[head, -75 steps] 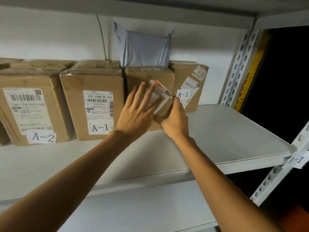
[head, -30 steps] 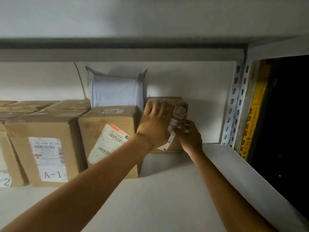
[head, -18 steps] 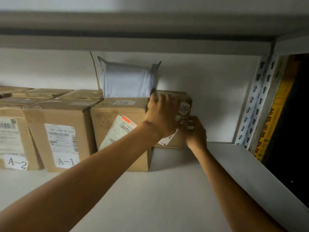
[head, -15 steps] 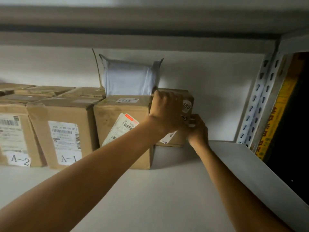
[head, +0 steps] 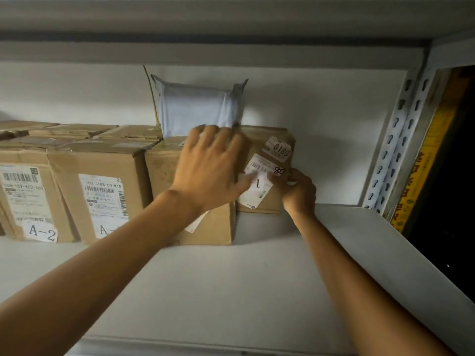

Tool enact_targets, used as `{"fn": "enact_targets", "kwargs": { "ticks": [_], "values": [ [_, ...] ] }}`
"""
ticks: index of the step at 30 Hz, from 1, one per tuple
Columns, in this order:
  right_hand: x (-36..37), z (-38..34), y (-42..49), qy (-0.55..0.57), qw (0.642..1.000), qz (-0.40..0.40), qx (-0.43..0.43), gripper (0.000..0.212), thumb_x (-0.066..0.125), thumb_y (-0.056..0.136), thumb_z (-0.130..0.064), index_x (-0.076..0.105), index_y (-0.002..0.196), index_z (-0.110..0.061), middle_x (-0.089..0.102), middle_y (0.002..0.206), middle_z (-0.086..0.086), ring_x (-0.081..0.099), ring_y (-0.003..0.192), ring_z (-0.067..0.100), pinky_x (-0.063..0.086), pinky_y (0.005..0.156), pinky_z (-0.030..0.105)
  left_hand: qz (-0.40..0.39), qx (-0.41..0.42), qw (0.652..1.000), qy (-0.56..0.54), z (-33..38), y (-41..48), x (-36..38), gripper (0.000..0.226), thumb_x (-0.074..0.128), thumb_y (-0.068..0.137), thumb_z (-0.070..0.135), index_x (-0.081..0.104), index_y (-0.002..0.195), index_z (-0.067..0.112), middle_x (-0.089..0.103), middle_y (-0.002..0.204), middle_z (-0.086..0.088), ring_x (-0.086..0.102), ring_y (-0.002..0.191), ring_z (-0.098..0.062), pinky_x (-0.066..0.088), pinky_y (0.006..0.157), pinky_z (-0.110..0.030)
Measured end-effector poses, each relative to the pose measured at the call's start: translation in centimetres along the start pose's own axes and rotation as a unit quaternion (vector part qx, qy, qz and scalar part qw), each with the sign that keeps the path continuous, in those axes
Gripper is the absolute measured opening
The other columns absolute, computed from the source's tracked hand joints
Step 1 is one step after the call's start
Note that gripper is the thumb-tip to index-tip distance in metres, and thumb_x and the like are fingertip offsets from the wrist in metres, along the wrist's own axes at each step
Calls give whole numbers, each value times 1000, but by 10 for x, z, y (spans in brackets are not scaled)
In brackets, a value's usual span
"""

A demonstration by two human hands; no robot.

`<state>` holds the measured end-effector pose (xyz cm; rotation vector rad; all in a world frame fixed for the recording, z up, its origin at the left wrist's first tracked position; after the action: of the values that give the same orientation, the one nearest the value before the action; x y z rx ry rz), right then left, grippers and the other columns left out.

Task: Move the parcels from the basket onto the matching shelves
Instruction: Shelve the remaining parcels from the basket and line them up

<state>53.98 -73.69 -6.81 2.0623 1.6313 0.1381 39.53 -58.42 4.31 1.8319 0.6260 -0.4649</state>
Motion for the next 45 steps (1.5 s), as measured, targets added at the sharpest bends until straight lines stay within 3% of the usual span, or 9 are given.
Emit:
{"fn": "enact_targets", "kwargs": {
  "ticks": [8,14,21,25,29,32,35,39,45],
  "values": [
    [3,-3,-9,13,999,45,18,28,76,77,-38,61,96,-25,71,96,-6,64,89,19,40,72,25,-17,-55,998,-19,-21,-19,11,69,48,65,63,55,112,13,56,108,-6,50,97,-30,35,83,-41],
    [3,-3,-16,17,997,71,31,27,76,76,-38,67,99,-28,73,98,-6,54,73,5,35,58,14,-1,-40,999,-25,-31,-27,11,63,51,66,55,56,111,13,56,107,-6,50,99,-31,37,82,-42],
    [16,-15,-25,20,997,67,13,31,73,81,-36,68,109,-23,73,105,-2,66,95,19,36,67,21,14,-58,998,-25,-38,-31,12,62,44,68,54,57,112,11,56,107,-9,50,98,-32,35,83,-42],
    [17,-14,-26,15,998,59,7,35,72,83,-35,66,114,-20,72,108,1,63,88,14,35,53,2,32,-58,997,-31,-39,-33,13,64,47,68,54,57,114,11,56,107,-9,50,97,-32,34,83,-41],
    [20,-8,-27,22,999,35,29,49,71,83,-28,56,128,-16,68,119,5,64,106,25,45,78,24,17,-52,998,-30,-38,-34,16,69,48,70,60,54,118,11,54,110,-10,48,100,-32,33,88,-41],
    [22,-3,-36,11,998,9,68,65,69,84,-26,39,141,-12,59,133,8,58,118,30,43,89,31,-7,-39,998,-53,-39,-38,20,79,48,80,64,43,136,7,48,128,-14,42,120,-33,24,108,-46],
    [21,-7,-51,-45,996,3,75,63,66,85,-28,39,139,-9,53,134,16,55,118,36,41,83,30,10,-8,988,-153,-40,-53,12,75,38,92,50,25,147,1,32,149,-18,24,141,-31,5,119,-47],
    [34,-28,-72,-106,992,-44,52,47,62,88,-32,52,129,-10,61,125,14,58,112,34,50,90,38,-20,69,983,-167,-53,-89,11,69,35,94,41,19,150,5,16,157,-14,6,147,-27,6,119,-47],
    [55,-59,-114,-37,997,-46,50,40,61,90,-29,54,126,-16,57,130,9,54,117,30,37,83,27,-66,105,982,-145,-91,-138,20,69,56,90,30,25,149,11,17,158,-10,8,146,-27,10,119,-46]
  ]
}}
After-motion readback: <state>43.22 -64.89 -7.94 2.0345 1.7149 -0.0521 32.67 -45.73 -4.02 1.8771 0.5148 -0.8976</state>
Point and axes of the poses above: each hand's wrist, its own y-axis towards the middle knuckle, its own x-axis out of the palm, z = x × y, the point moved 8 cm from there along y, towards the middle knuckle
